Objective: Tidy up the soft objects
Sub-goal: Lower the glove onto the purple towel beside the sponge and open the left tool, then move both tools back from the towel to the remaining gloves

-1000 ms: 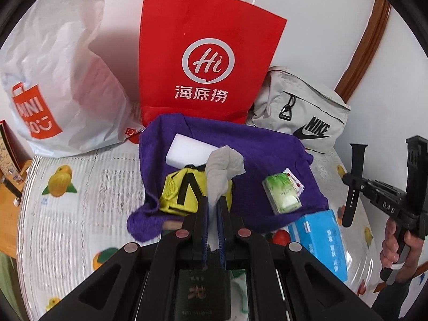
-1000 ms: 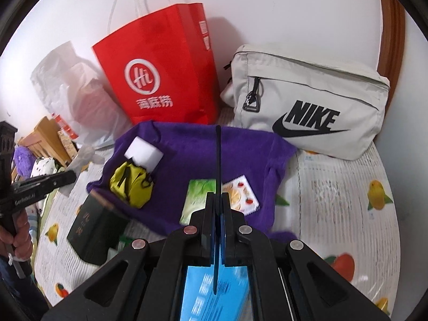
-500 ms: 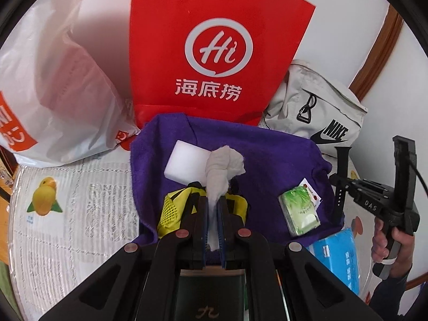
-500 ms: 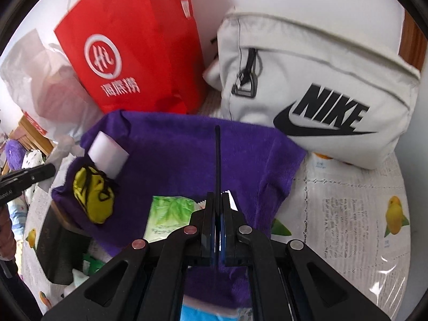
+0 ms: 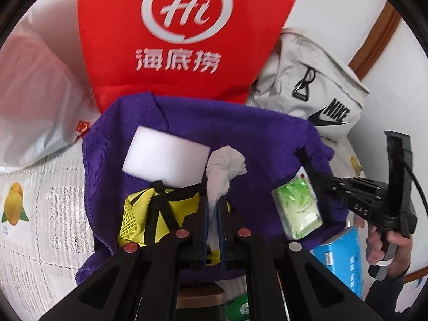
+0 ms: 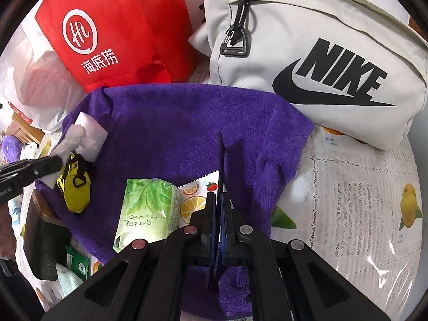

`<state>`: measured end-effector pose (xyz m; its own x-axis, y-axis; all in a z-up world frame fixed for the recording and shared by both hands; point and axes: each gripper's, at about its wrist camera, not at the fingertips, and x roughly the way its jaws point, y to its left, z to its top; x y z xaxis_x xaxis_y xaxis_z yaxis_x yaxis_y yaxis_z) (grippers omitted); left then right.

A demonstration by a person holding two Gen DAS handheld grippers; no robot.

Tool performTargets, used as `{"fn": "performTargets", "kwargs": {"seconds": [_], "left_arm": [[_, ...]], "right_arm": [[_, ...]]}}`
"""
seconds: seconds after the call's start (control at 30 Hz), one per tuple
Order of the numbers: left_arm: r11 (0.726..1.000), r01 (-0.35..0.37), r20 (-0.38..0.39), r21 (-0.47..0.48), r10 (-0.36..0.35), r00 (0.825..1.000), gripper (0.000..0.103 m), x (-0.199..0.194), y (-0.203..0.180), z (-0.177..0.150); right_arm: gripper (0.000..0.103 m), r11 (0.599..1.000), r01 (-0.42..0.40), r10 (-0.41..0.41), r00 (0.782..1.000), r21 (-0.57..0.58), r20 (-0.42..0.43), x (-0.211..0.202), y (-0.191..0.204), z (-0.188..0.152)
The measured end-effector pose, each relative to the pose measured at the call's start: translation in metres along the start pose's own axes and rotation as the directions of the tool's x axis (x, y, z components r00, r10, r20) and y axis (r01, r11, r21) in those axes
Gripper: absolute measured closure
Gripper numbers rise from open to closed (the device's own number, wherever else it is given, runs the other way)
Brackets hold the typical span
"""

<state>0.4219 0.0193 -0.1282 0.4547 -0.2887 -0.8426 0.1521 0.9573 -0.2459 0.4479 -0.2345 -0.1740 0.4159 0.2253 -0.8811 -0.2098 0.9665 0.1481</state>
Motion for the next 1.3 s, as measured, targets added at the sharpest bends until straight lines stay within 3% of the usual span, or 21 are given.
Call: {"fn": "performTargets", "kwargs": {"seconds": [0.17, 0.23, 0.3, 0.4, 0.43, 0.53, 0.6, 0.93, 1.3], "left_arm": [[1.000, -0.007, -0.022, -0.004, 0.007, 1.000, 0.096, 0.008, 0.000, 0.000], [1.000, 0.000, -0.026, -0.006, 0.000, 1.000, 0.096, 0.010, 0.000, 0.001], [1.000, -0.004, -0.028, -0.009, 0.003, 1.000, 0.096, 0.011, 0.000, 0.001], [1.000, -0.018, -0.028, 0.001, 0.018, 0.999, 0.093, 0.011, -0.001, 0.002], [1.000, -0.029, -0.026, 0.006, 0.029, 0.999, 0.087, 0.011, -0.002, 0.002], [0.999, -0.045, -0.017, 0.002, 0.045, 0.999, 0.055, 0.006, -0.004, 0.001], [0.999, -0.049, 0.003, -0.004, 0.049, 0.999, 0.046, -0.003, -0.003, 0.000], [0.996, -0.085, 0.029, -0.001, 0.085, 0.996, 0.045, -0.043, -0.008, -0.014], [0.994, -0.104, 0.031, 0.029, 0.103, 0.994, 0.045, -0.086, -0.028, -0.067]], "right_arm": [[0.098, 1.000, -0.005, 0.005, 1.000, 0.017, 0.001, 0.000, -0.006, -0.001], [0.092, 1.000, 0.000, 0.000, 1.000, 0.013, 0.007, -0.004, -0.007, -0.003], [0.076, 1.000, 0.000, 0.000, 1.000, 0.006, 0.017, -0.008, -0.006, -0.004], [0.072, 1.000, 0.001, -0.002, 0.999, 0.003, 0.034, -0.016, -0.005, -0.005], [0.072, 1.000, 0.001, -0.001, 0.999, 0.003, 0.039, -0.020, -0.004, -0.006], [0.071, 1.000, -0.003, 0.002, 0.999, 0.005, 0.054, -0.031, -0.002, -0.008], [0.071, 1.000, 0.002, -0.002, 0.998, 0.003, 0.066, -0.042, -0.002, -0.013], [0.070, 1.000, -0.019, 0.019, 0.995, 0.008, 0.097, -0.079, 0.016, -0.041], [0.064, 0.998, -0.065, 0.068, 0.986, -0.027, 0.151, -0.126, 0.046, -0.091]]}}
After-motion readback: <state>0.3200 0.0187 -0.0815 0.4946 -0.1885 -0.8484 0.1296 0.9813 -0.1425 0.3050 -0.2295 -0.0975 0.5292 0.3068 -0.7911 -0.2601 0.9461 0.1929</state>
